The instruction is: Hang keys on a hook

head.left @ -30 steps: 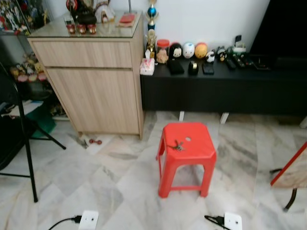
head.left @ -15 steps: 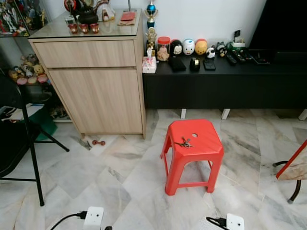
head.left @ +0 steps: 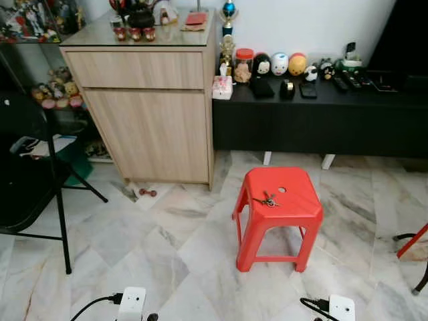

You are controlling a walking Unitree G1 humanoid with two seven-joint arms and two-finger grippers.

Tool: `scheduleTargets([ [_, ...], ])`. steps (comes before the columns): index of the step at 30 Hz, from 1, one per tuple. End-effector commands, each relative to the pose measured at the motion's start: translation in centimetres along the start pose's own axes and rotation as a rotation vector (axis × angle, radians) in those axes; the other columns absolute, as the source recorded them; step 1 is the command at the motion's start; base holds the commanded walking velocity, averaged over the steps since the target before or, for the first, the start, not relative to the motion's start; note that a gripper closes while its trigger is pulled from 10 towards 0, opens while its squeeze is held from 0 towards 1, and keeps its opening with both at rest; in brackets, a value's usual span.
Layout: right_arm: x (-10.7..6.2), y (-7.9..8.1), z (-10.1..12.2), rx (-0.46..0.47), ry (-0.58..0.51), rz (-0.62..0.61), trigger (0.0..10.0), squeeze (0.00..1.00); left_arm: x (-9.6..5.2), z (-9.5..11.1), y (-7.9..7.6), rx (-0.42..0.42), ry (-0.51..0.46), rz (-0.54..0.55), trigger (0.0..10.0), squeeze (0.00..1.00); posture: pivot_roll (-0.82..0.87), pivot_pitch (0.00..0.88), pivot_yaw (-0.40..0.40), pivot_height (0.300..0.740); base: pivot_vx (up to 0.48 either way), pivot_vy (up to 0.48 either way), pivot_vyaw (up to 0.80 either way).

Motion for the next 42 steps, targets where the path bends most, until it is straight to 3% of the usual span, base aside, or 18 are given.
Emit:
scheduleTargets([
  [1, 0.0, -0.3, -0.1, 0.025, -0.001, -0.003, 10.0, 0.00, 0.0, -0.1, 0.0, -0.006, 0.002, 0.003, 10.0, 0.00, 0.02, 0.000, -0.008, 0.740, 0.000, 0.000, 0.00],
  [6, 0.0, -0.3, 0.2, -0.046, -0.007, -0.007, 10.0, 0.00, 0.0, 0.1, -0.1, -0.005, -0.002, 0.002, 10.0, 0.00, 0.02, 0.000, -0.009, 0.740, 0.000, 0.000, 0.16],
  [11, 0.0, -0.2, 0.1, -0.034, -0.006, 0.002, 10.0, 0.00, 0.0, 0.1, 0.0, -0.005, -0.005, 0.005, 10.0, 0.00, 0.02, 0.000, -0.009, 0.740, 0.000, 0.000, 0.80],
  [42, 0.0, 0.7, 0.4, -0.028, -0.025, 0.014, 10.0, 0.00, 0.0, 0.2, 0.0, -0.006, -0.008, 0.004, 10.0, 0.00, 0.02, 0.000, -0.009, 0.740, 0.266, 0.000, 0.00],
])
Point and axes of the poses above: a point about 5 cm out from each wrist's last joint towards the gripper, its own x axis pointing out of the wrist towards the gripper, its own z axis along the axis of the wrist's last joint, y = z × x, the point moved 4 cm from there along x, pointing out of the wrist towards the gripper, and after that the axes turned 11 degrees about x, right-handed, at the moved point
